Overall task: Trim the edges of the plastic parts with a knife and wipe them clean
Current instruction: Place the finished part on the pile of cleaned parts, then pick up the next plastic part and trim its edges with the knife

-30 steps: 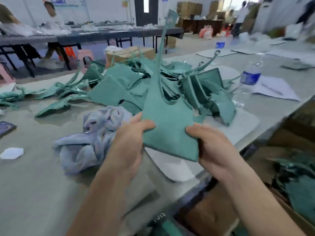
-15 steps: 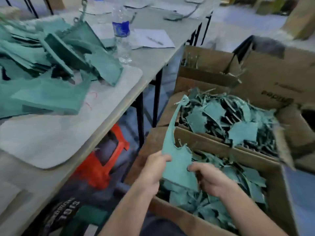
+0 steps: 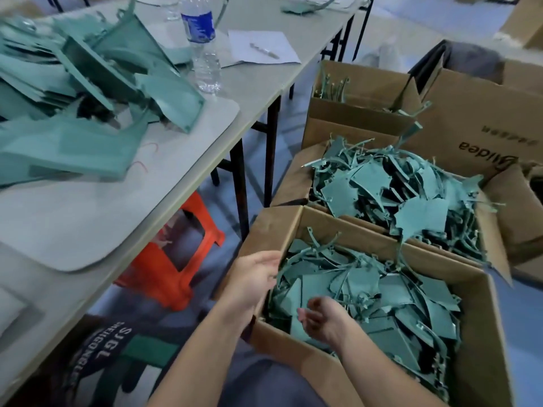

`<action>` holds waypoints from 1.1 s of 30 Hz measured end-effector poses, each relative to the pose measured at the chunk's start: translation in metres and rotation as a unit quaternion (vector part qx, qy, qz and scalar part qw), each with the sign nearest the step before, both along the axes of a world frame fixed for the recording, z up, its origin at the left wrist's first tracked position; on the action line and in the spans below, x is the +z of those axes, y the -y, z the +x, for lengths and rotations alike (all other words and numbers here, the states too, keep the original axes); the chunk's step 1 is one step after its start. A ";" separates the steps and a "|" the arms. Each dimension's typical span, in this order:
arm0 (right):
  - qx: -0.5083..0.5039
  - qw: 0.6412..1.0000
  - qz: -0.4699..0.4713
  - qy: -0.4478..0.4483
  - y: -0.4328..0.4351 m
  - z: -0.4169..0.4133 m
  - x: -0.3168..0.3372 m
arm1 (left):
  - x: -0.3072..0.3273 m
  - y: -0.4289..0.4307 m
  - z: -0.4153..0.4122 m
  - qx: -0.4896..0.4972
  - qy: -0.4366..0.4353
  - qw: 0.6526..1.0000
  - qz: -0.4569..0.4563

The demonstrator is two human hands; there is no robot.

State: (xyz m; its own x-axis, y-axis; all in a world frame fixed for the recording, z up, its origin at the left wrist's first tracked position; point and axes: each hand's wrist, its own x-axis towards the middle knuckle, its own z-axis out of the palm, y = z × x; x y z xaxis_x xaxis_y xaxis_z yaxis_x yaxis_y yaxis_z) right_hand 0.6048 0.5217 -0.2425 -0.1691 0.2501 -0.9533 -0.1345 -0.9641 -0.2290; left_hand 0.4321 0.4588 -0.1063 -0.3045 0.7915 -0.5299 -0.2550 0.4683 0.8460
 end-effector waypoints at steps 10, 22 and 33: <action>0.156 0.882 0.358 -0.263 -0.029 -0.141 0.213 | 0.131 0.025 -0.087 0.081 -0.218 0.956 0.178; 0.451 0.427 0.783 -0.039 0.052 -0.369 0.333 | 0.169 0.194 -0.291 0.480 -0.448 0.747 0.103; 0.551 0.226 0.800 0.077 0.093 -0.567 0.318 | 0.127 0.324 -0.378 0.592 -0.509 0.621 -0.072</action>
State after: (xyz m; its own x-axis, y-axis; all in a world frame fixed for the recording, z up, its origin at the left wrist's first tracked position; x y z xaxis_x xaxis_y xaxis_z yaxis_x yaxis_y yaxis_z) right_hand 0.0379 0.4290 0.0759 -0.9642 0.1827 0.1923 0.1136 0.9396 -0.3228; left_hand 0.0542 0.1348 0.0204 -0.8625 -0.3406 0.3743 0.1391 0.5515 0.8225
